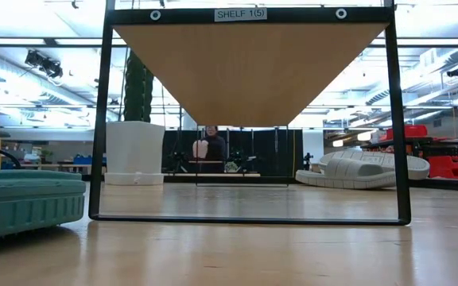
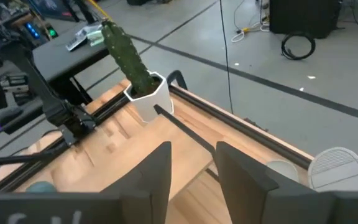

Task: Pick and place slides into the shelf
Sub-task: Put the left green slide on the shelf

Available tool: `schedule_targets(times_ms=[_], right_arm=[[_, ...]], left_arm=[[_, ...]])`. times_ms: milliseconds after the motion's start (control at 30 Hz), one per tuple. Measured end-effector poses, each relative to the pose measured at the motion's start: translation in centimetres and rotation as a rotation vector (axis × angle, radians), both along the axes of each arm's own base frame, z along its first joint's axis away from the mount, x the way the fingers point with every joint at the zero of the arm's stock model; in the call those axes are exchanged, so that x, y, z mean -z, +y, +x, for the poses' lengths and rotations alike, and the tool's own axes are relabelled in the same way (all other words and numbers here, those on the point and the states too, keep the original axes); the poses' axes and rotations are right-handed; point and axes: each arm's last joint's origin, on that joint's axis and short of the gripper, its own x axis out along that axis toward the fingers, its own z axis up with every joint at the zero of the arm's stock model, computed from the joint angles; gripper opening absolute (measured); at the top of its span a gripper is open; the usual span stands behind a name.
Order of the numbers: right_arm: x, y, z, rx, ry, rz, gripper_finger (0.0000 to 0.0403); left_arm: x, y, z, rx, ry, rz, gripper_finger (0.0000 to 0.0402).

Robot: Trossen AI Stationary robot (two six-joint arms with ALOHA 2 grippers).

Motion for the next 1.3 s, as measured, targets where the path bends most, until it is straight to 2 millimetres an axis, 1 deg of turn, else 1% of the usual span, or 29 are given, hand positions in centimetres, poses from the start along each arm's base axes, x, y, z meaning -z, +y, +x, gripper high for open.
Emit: schedule_targets(times_ms=[167, 467, 633, 767, 900, 967, 1133, 1300], right_arm=[[-0.3, -0.2, 0.4, 0.005, 0.055, 0.012, 0.0135], [1.9, -1.9, 1.9, 0.087, 0.290, 0.083, 0.0135], [2.9, -2.9, 3.1, 0.087, 0.360, 0.108, 0.0135], [4.7, -3.8, 3.9, 0.090, 0.430, 0.148, 0.0135], [7.1, -4.4, 4.3, 0.111, 0.481, 0.197, 0.0135], [8.2, -4.6, 4.4, 0.139, 0.480, 0.223, 0.0135], [11.0, -4.7, 3.9, 0.217, 0.452, 0.296, 0.0135], [13.1, -4.2, 3.0, 0.291, 0.414, 0.357, 0.0135]], left_arm=[[-0.7, -0.5, -0.2, 0.025, -0.021, 0.011, 0.0127], [0.1, -0.6, 0.2, 0.023, 0.037, 0.051, 0.0127], [0.5, -0.7, 0.4, 0.012, 0.074, 0.061, 0.0126], [0.5, -0.7, 0.4, 0.008, 0.074, 0.061, 0.0124], [0.5, -0.6, 0.4, 0.000, 0.073, 0.061, 0.0127], [0.5, -0.6, 0.4, -0.002, 0.074, 0.062, 0.0128], [0.7, -0.6, 0.4, -0.002, 0.088, 0.066, 0.0129], [0.7, -0.6, 0.4, -0.002, 0.089, 0.066, 0.0124]])
